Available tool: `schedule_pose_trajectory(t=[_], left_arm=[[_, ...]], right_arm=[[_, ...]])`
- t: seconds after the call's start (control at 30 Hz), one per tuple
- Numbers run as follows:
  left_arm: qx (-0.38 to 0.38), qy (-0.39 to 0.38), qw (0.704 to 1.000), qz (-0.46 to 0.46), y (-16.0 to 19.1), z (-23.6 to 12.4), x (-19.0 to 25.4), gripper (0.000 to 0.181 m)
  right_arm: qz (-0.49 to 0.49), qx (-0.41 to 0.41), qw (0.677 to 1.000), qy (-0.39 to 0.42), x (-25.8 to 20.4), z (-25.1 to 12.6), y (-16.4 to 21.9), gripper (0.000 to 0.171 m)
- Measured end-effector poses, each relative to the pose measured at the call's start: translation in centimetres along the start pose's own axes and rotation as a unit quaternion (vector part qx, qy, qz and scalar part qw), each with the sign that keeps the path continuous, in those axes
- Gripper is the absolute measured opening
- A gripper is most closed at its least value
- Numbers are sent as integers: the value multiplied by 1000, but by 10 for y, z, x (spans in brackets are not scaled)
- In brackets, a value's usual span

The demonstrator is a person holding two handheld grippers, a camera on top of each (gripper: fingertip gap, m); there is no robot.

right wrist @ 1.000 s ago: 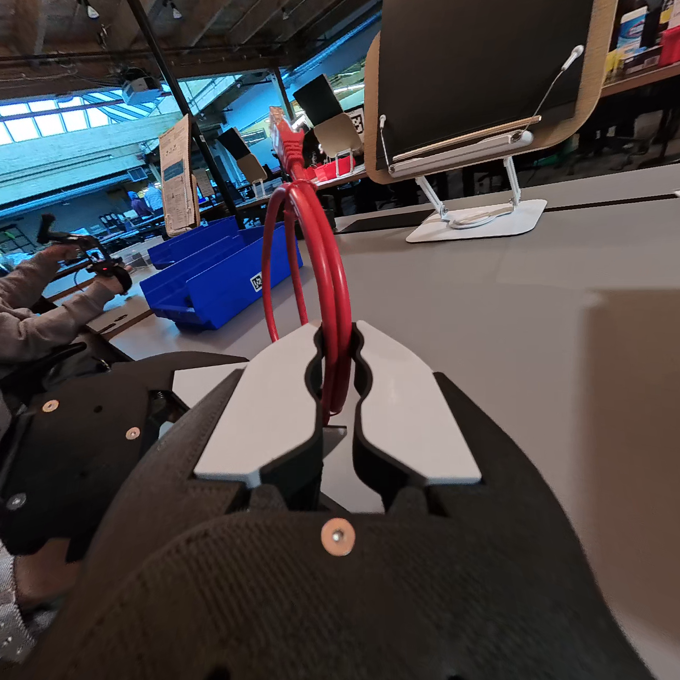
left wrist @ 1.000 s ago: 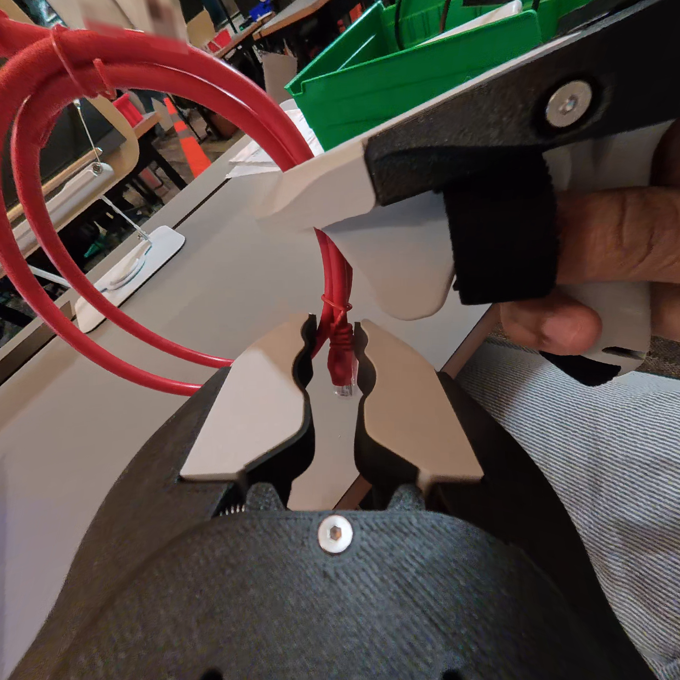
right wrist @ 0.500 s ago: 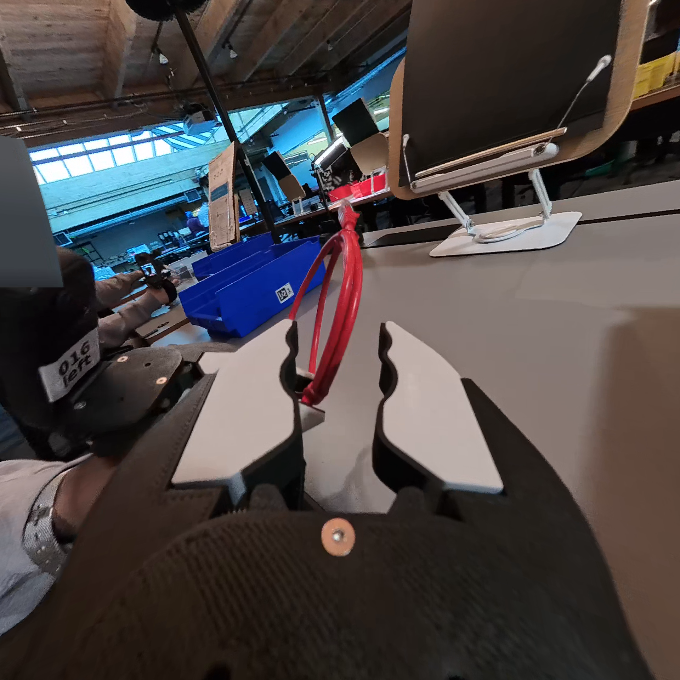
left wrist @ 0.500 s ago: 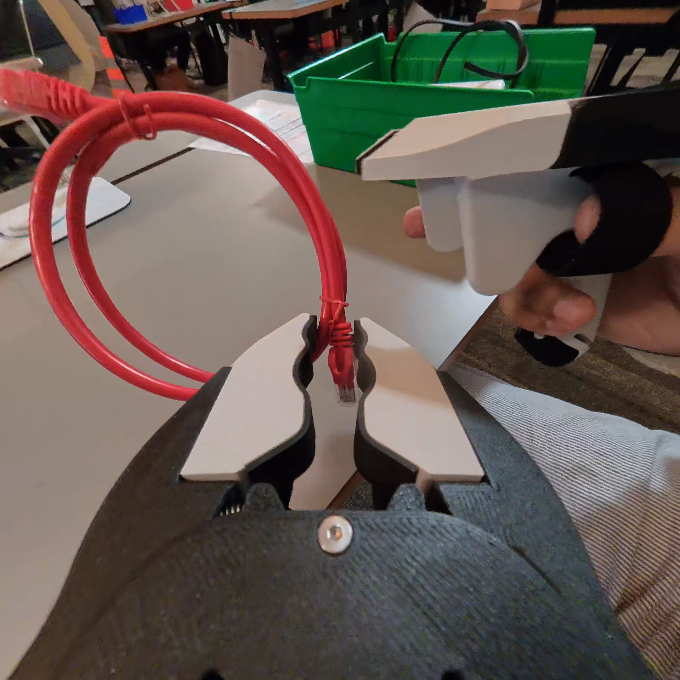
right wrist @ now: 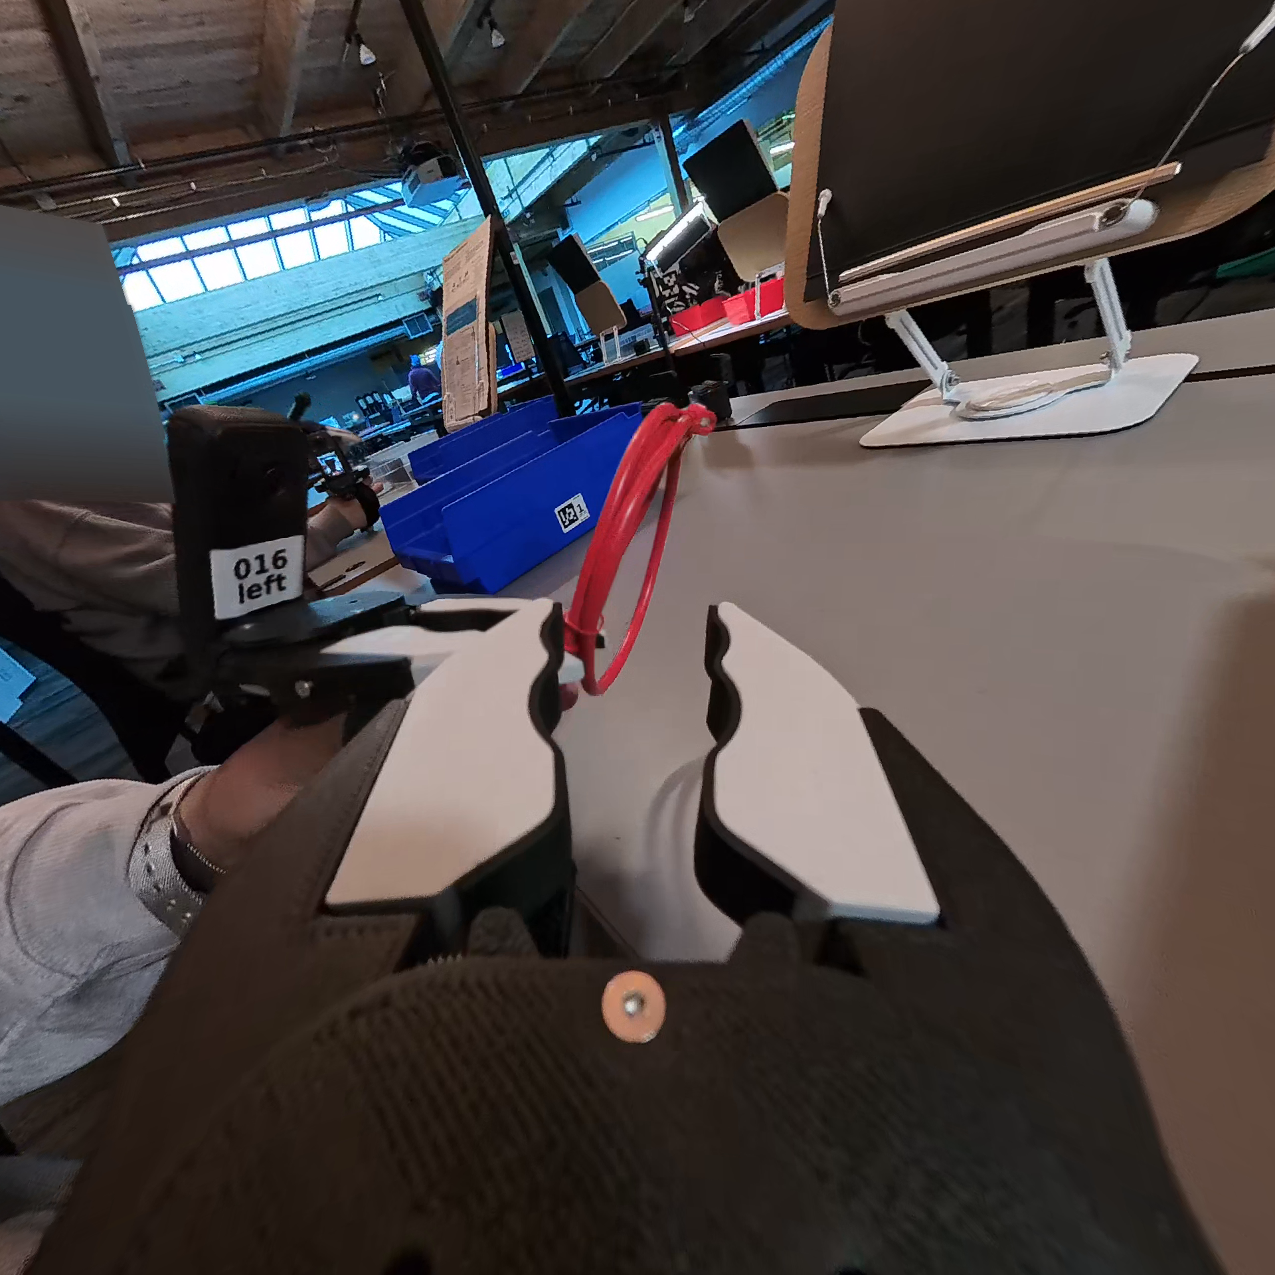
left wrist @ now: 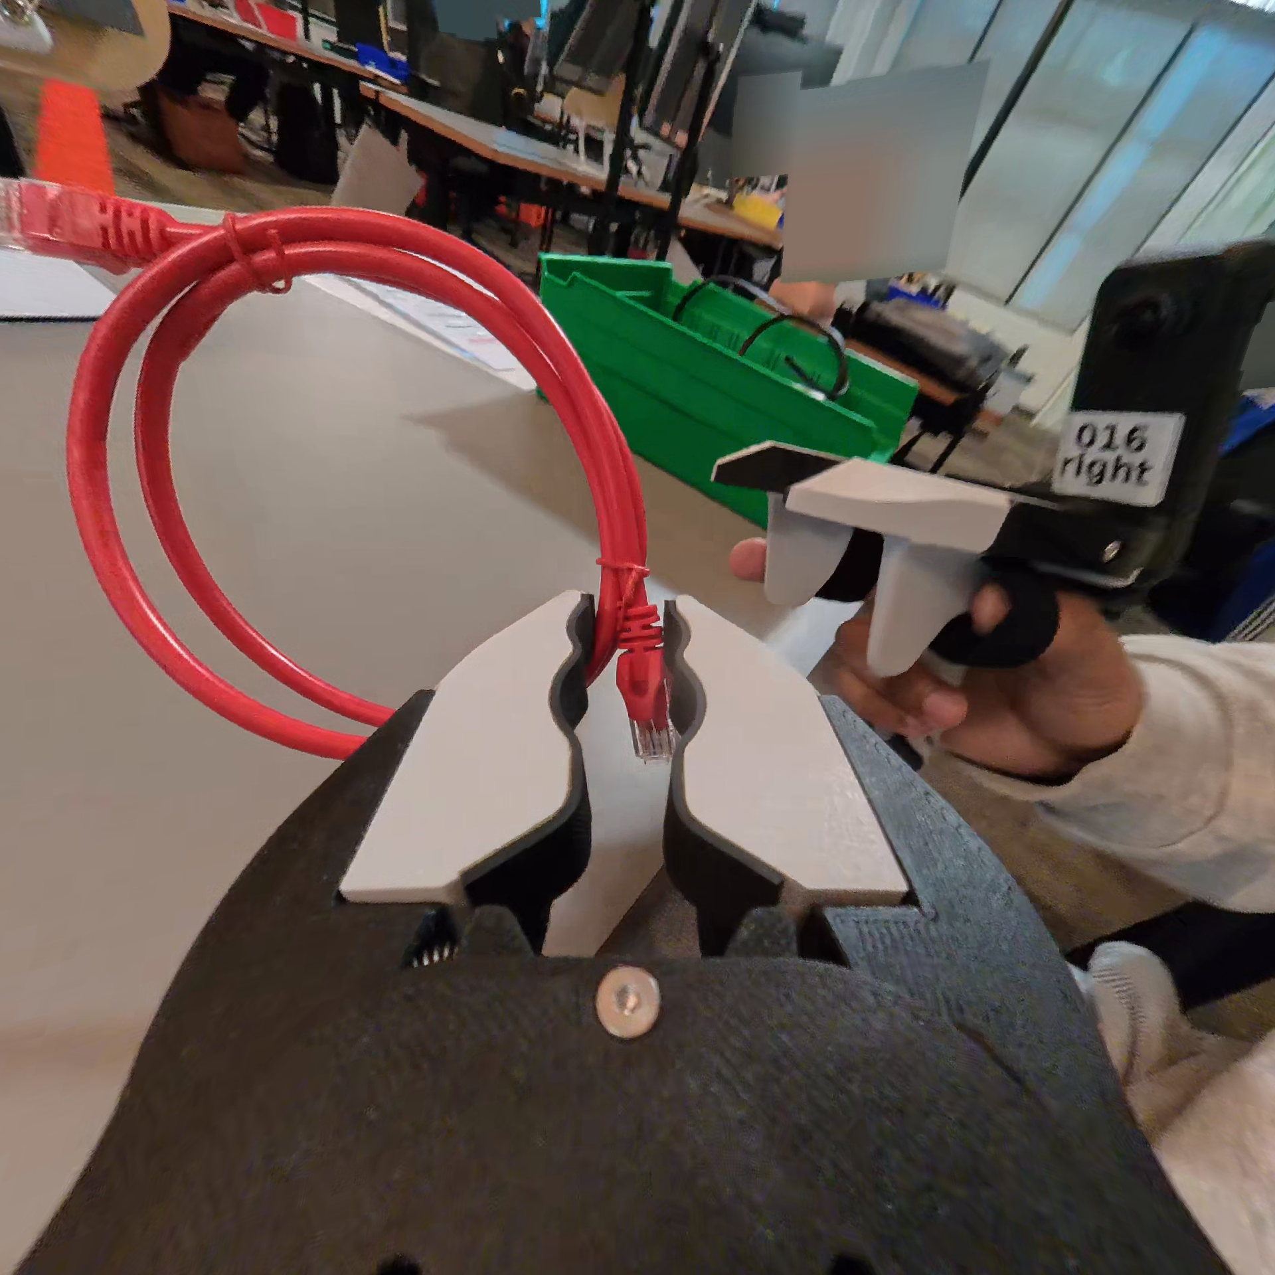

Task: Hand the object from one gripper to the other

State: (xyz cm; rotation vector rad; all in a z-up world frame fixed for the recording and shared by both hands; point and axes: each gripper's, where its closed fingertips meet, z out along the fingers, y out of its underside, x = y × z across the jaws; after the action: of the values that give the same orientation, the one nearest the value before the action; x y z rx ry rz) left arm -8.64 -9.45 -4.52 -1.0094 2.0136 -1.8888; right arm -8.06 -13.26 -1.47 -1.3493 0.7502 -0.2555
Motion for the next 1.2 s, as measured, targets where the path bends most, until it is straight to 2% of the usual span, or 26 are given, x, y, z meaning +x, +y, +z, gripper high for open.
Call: schedule_pose_trajectory(t=[0.27, 0.43, 0.6, 0.9, 1.07, 1.2], left_arm=[[66, 101, 989, -84, -21, -10, 16, 18], [89, 170, 975, -108, -29, -15, 34, 18], [108, 230, 955, -156, -38, -21, 47, 18], [69, 267, 942, -189, -25, -15, 57, 18], [98, 322, 900, -277, -39, -23, 60, 18], [122, 360, 863, -334, -51, -33, 55, 18]], right_arm=[[-1, -6, 1000, -22, -6, 1, 3, 40], [-4, 19, 995, -98, -31, -3, -4, 50], [-24, 13, 992, -124, -42, -3, 0, 54], [20, 27, 990, -137, -34, -7, -8, 54], [29, 16, 990, -134, -27, -6, -4, 54], [-54, -16, 988, -142, -27, -5, 7, 56]])
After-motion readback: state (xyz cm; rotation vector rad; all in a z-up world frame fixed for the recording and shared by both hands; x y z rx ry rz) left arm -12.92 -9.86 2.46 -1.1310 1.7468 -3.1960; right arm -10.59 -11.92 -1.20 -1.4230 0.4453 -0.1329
